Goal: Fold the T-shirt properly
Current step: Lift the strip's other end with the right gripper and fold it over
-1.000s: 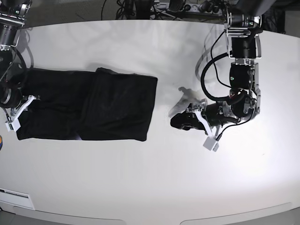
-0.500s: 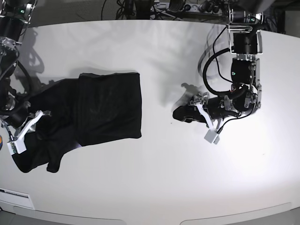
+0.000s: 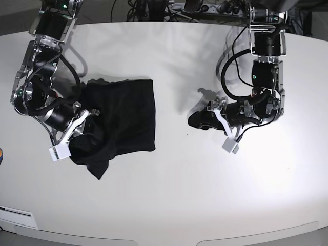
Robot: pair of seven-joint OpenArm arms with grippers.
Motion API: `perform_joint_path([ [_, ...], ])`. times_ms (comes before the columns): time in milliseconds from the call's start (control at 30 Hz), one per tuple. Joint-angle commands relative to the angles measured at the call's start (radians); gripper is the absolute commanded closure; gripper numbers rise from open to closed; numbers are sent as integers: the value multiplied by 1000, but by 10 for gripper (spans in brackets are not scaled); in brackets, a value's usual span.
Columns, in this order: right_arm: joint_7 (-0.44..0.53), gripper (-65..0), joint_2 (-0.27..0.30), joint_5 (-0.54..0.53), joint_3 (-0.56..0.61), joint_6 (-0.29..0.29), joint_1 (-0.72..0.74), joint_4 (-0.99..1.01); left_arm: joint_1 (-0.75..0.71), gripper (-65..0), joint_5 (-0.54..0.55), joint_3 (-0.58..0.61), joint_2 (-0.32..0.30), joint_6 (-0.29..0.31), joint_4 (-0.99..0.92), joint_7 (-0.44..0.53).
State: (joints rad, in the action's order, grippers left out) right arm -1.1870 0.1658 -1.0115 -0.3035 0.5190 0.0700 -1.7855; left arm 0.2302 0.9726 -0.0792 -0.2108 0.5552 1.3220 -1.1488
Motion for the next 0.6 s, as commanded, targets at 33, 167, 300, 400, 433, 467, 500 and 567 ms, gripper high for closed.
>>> perform_joint_path([
  [33,13,0,-7,-38,-5,14,1,-15,23,-237,28,-3,-6,11,15,19],
  [167,15,0,-51,-35,-4,37,-18,-15,22,-237,32,-3,-6,11,15,19],
  [300,15,0,-111,-32,-3,77,-23,-14,22,-237,42,-3,-6,11,15,18],
  [400,15,-292,-121,-44,68,90,-26,-11,23,-237,43,-3,-6,11,15,19],
  [433,15,-373,-117,-54,113,100,-25,-12,23,-237,43,-3,-6,11,15,19],
  [467,14,-392,-112,-79,162,137,-23,-12,23,-237,43,-3,-6,11,15,19],
  [500,14,-391,-105,-104,209,179,-20,-13,22,-237,43,-3,-6,11,15,19],
  [567,14,-390,-95,-139,286,179,-6,-13,23,-237,52,-3,-5,11,15,19],
])
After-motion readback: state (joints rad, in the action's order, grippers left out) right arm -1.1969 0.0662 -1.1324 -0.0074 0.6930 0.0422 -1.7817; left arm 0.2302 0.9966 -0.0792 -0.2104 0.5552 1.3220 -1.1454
